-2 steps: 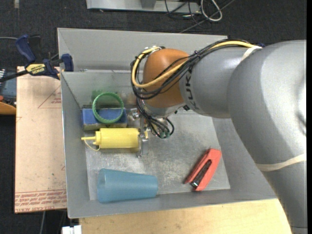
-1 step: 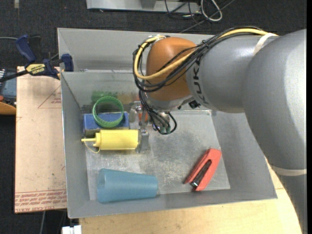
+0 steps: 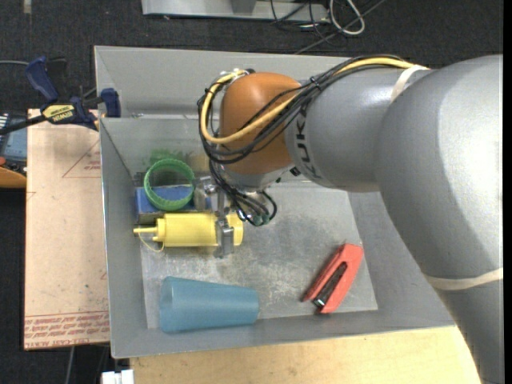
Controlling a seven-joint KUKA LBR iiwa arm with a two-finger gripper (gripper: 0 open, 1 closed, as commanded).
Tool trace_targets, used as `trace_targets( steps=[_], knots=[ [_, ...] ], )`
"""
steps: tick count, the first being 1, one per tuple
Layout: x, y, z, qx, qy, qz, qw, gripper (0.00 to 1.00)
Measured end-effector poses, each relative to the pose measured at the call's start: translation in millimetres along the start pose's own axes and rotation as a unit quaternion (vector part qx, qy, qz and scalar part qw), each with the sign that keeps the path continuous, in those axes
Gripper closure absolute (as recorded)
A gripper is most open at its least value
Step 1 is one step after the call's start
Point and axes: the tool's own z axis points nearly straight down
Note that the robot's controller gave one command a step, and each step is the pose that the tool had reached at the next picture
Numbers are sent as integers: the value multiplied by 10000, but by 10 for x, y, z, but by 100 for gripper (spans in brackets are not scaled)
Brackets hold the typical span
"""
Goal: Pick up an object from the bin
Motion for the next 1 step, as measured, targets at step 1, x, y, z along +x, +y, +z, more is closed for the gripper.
trace_targets(
  steps=[1],
  knots=[
    [23, -117, 3, 0, -64, 131, 9999, 0]
  ],
)
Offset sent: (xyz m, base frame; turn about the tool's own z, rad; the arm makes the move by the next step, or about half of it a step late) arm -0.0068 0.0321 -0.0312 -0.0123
